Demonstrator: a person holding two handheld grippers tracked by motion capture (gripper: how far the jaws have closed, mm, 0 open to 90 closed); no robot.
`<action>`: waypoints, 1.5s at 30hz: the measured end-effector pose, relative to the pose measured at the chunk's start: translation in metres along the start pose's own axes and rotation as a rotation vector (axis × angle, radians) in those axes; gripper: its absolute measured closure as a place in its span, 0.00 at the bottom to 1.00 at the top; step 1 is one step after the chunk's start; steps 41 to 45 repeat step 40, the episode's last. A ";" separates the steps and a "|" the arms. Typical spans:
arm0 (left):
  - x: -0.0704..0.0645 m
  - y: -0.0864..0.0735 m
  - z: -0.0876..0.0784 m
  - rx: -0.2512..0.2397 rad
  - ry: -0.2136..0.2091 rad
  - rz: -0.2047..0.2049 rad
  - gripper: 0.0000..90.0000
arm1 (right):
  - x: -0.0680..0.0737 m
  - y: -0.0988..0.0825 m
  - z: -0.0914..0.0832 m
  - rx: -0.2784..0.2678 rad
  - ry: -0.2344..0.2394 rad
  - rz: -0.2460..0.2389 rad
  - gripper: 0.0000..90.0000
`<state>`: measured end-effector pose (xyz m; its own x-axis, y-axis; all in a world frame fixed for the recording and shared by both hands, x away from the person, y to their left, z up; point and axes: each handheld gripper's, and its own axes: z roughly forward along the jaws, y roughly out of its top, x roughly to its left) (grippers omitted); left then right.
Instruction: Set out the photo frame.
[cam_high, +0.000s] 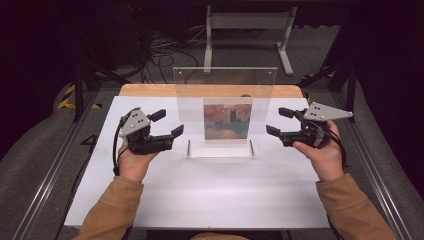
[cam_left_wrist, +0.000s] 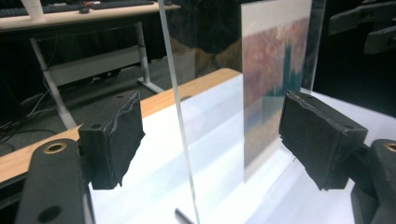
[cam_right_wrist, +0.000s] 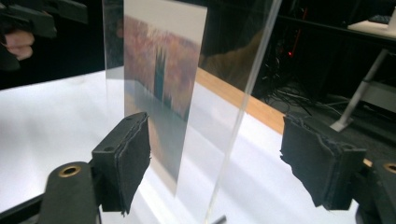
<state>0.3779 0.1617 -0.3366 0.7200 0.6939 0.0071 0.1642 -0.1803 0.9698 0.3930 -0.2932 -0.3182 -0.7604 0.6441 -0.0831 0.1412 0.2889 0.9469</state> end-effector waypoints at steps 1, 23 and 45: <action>-0.001 -0.002 -0.004 0.006 0.005 0.002 0.24 | 0.001 -0.003 -0.006 0.005 -0.005 0.001 0.26; 0.000 -0.082 -0.048 0.130 0.044 -0.021 0.20 | 0.008 -0.081 -0.050 0.081 -0.050 0.125 0.23; 0.002 -0.111 -0.046 0.144 0.033 -0.011 0.19 | 0.010 -0.131 -0.032 0.106 -0.050 0.177 0.21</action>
